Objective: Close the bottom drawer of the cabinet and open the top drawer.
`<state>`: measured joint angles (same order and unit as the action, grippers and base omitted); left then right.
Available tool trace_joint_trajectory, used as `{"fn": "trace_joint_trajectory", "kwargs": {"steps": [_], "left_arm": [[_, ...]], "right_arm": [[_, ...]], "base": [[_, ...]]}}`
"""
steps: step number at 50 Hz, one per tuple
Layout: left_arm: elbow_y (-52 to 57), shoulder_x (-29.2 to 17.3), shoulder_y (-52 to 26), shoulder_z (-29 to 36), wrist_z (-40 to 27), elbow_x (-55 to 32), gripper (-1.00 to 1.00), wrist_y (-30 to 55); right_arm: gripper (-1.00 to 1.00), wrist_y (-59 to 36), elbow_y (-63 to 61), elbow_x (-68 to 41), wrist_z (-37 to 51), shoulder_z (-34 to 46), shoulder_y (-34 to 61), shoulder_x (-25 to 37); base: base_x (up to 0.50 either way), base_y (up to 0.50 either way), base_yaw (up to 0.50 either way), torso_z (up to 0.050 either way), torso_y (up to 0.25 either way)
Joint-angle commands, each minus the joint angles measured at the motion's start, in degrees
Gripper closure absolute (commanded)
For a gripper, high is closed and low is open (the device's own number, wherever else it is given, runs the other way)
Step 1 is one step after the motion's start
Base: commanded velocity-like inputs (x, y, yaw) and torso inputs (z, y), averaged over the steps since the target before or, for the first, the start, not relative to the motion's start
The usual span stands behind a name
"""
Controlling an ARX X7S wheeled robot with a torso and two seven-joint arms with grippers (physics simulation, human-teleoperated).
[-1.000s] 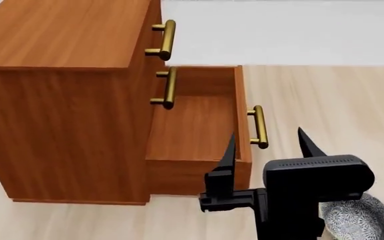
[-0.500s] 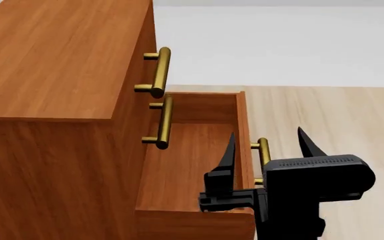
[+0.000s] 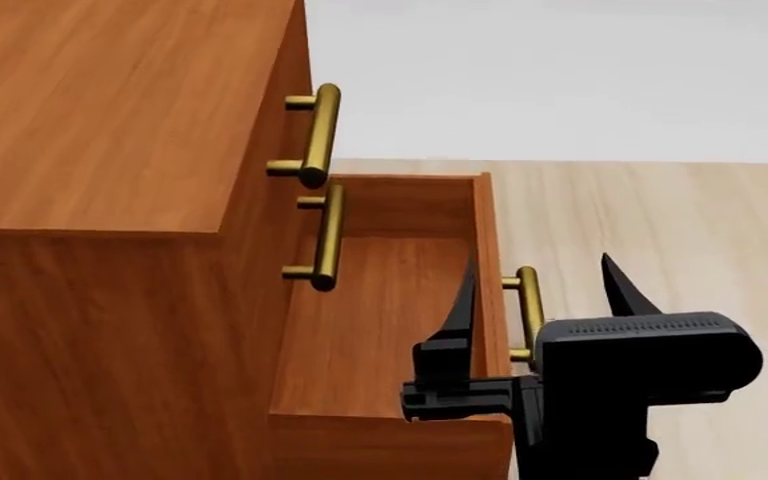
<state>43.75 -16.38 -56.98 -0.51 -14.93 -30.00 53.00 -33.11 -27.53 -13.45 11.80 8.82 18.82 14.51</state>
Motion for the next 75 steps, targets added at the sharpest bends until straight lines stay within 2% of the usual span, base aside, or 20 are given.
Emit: {"fn": "trace_joint_trajectory", "kwargs": {"steps": [1, 37, 52, 75], "left_arm": [[0.1, 0.1, -0.6, -0.3, -1.0, -0.9, -1.00, 1.2], [-0.1, -0.6, -1.0, -0.1, -2.2, -2.1, -1.00, 0.9], [-0.2, -0.8, -0.9, 0.0, -2.4, -2.6, -1.00, 0.5], [0.1, -1.5, -1.3, -0.1, -3.0, -3.9, -1.00, 1.0]], "right_arm": [[-1.00, 0.1, -0.5, -0.5, 0.3, 0.0, -0.3, 0.2], [-1.00, -0.1, -1.0, -1.4, 1.3, 0.6, 0.0, 0.9], [-1.00, -2.0, 0.2, -1.8, 2.5, -0.6, 1.3, 1.6], [-1.00, -5.2, 4.0, -1.1, 6.3, -7.6, 2.4, 5.2]], "base": [[0.00, 0.00, 0.00, 0.000, -0.145], [0.00, 0.00, 0.00, 0.000, -0.143], [0.00, 0.00, 0.00, 0.000, -0.003], [0.00, 0.00, 0.00, 0.000, 0.000]]}}
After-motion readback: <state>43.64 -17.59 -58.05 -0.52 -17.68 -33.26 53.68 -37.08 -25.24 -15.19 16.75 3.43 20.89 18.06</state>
